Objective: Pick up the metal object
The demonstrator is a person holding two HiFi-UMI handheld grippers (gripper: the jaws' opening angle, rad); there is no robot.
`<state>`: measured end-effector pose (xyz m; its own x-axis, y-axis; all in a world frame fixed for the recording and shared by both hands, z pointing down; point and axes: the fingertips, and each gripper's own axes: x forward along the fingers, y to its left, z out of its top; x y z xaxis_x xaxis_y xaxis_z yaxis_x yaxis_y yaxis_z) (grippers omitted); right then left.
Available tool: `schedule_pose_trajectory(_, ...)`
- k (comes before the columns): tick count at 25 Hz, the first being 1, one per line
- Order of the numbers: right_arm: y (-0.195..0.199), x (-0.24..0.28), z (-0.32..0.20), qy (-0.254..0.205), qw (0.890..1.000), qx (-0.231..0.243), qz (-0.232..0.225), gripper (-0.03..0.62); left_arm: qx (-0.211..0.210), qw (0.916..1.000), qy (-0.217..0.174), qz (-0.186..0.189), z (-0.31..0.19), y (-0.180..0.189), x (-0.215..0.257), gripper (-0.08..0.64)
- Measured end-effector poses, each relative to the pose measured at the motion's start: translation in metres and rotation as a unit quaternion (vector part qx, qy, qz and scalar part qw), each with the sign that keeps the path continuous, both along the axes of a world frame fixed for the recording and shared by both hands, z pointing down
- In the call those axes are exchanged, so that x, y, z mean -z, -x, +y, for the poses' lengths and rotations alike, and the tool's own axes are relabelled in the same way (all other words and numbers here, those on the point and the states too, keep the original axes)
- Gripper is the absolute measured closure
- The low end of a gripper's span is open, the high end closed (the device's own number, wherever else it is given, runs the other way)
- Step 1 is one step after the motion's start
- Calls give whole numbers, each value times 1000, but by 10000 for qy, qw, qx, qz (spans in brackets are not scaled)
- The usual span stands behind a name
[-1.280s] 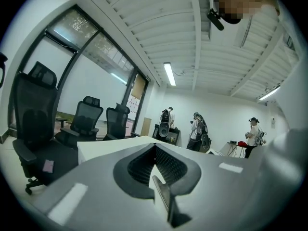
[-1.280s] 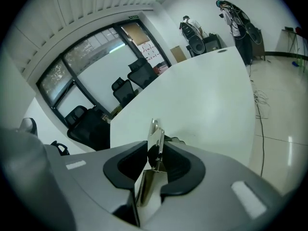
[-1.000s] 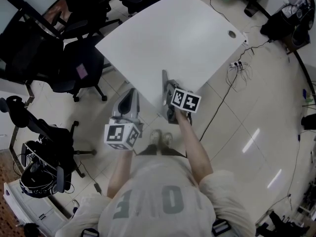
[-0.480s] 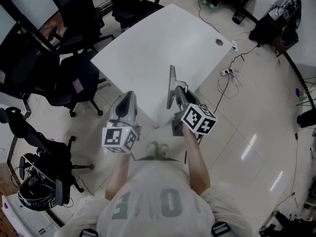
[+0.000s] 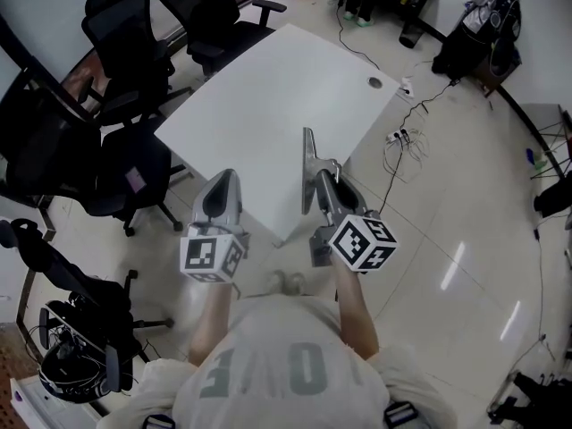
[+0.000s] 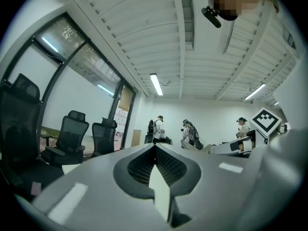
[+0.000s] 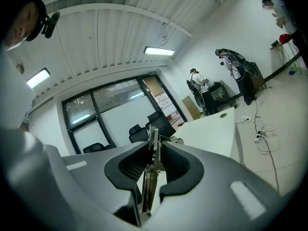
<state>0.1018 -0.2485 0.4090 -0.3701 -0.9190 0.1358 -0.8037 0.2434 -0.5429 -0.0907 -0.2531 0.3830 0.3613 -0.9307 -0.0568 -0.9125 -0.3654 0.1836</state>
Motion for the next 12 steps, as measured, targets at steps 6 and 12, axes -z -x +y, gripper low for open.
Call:
schedule_pose_trajectory(6, 7, 14, 3, -155, 9998, 146, -68, 499, -108, 9999, 22, -3, 4, -11, 1, 558)
schedule_pose_trajectory(12, 10, 15, 5, -186, 9997, 172, -62, 500, -20, 10000, 42, 22, 7, -4, -1, 558)
